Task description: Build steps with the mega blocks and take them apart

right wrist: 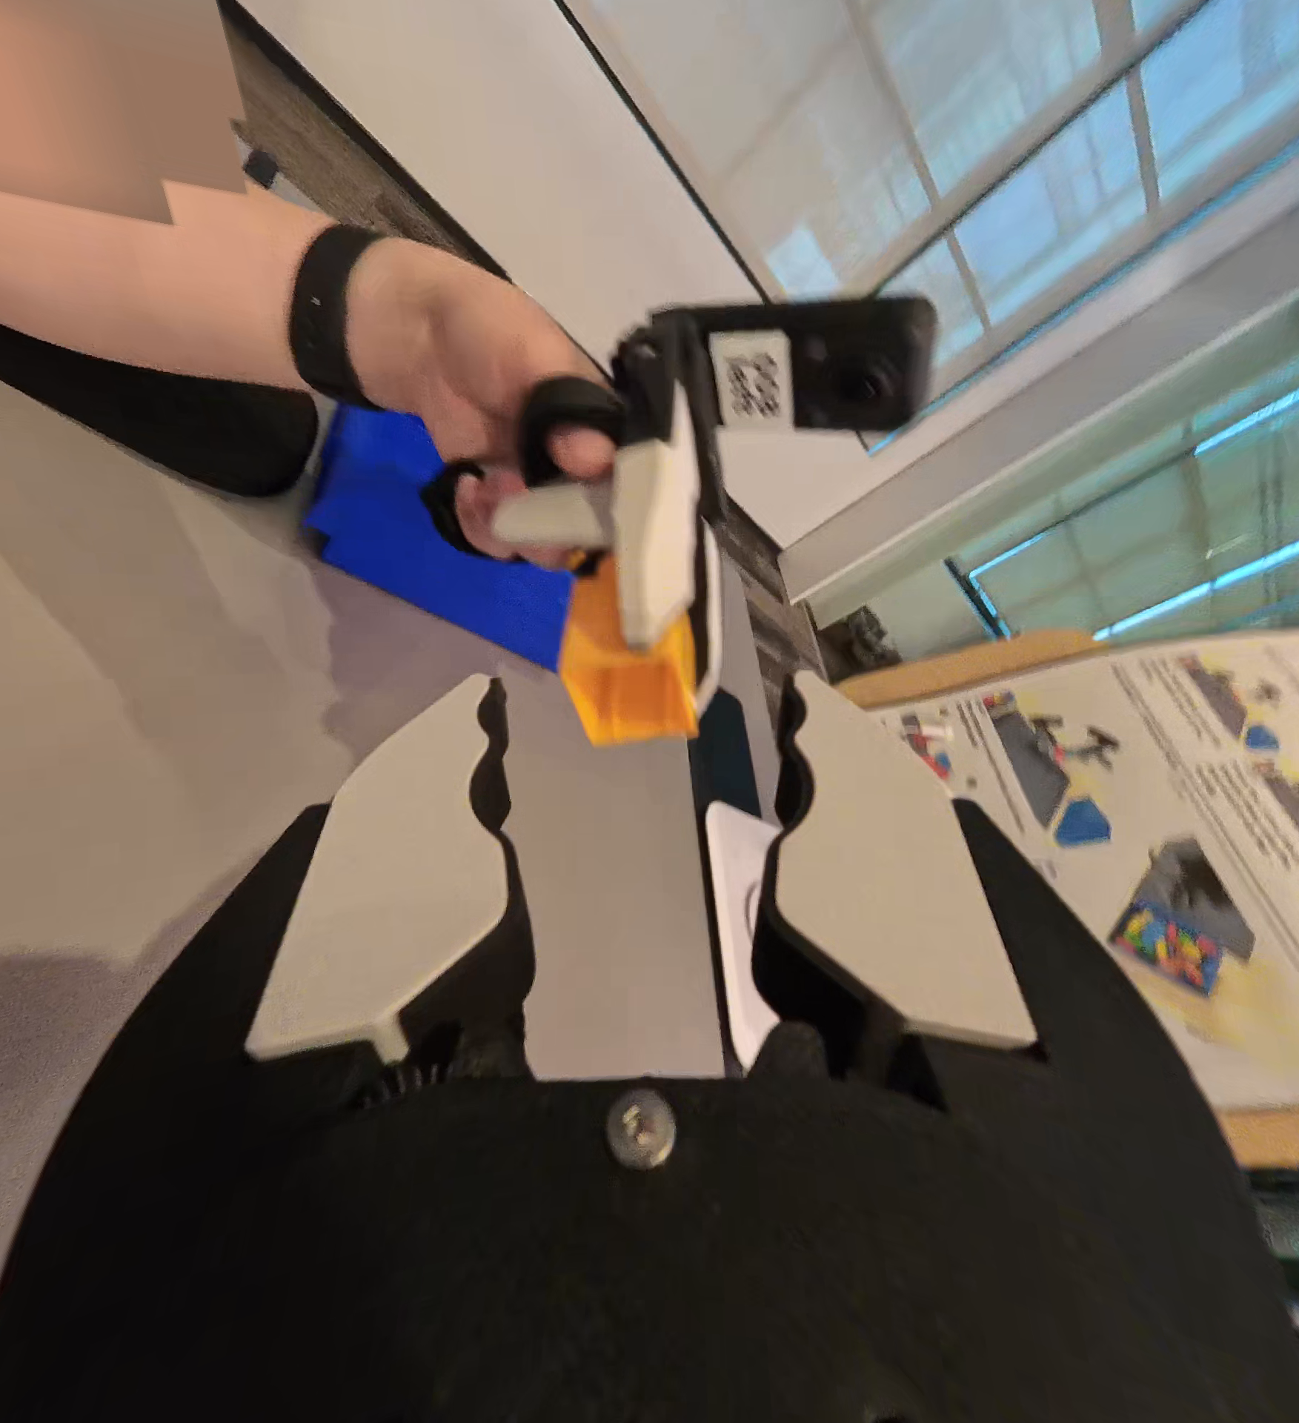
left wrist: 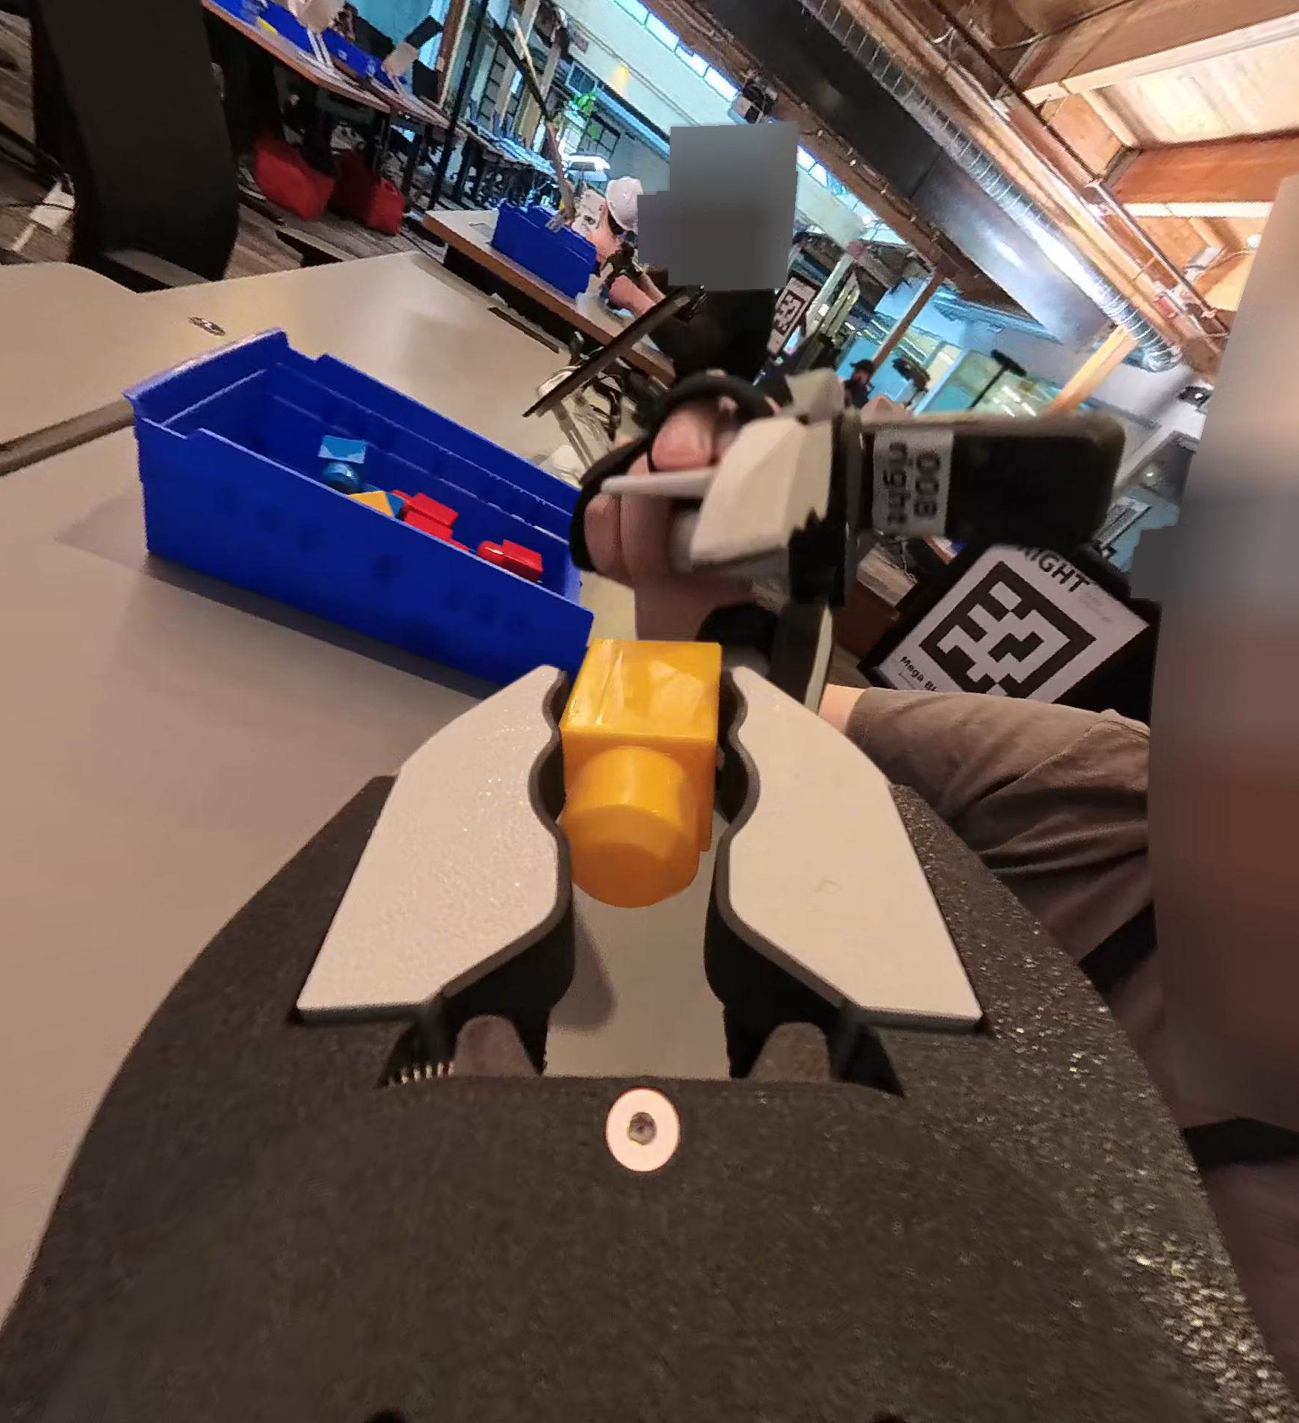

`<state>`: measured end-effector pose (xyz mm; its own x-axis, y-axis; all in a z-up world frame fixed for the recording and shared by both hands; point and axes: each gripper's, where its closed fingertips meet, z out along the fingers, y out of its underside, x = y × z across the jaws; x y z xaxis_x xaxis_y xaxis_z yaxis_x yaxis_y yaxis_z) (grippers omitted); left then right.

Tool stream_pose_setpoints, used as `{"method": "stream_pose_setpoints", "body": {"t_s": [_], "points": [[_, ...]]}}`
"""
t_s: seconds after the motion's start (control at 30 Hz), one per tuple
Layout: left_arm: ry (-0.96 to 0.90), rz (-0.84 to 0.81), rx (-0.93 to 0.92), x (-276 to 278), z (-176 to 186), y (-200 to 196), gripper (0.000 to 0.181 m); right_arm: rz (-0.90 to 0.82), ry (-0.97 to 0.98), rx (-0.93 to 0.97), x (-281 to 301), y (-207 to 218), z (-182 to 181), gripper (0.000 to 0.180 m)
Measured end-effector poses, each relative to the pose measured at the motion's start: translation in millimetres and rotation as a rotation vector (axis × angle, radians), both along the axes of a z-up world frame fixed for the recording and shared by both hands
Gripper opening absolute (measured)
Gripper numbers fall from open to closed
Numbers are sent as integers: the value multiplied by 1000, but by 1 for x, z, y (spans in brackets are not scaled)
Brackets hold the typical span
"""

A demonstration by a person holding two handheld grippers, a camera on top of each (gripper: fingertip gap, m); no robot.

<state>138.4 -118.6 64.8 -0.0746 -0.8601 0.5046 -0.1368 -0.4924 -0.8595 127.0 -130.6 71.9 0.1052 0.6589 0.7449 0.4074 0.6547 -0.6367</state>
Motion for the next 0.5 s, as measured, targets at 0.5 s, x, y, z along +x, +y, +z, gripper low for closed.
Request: {"method": "stream_pose_setpoints", "body": {"t_s": [0.5], "points": [[253,420,454,-94,31,44,57,-522,-38,-317,165,85,11,37]]}}
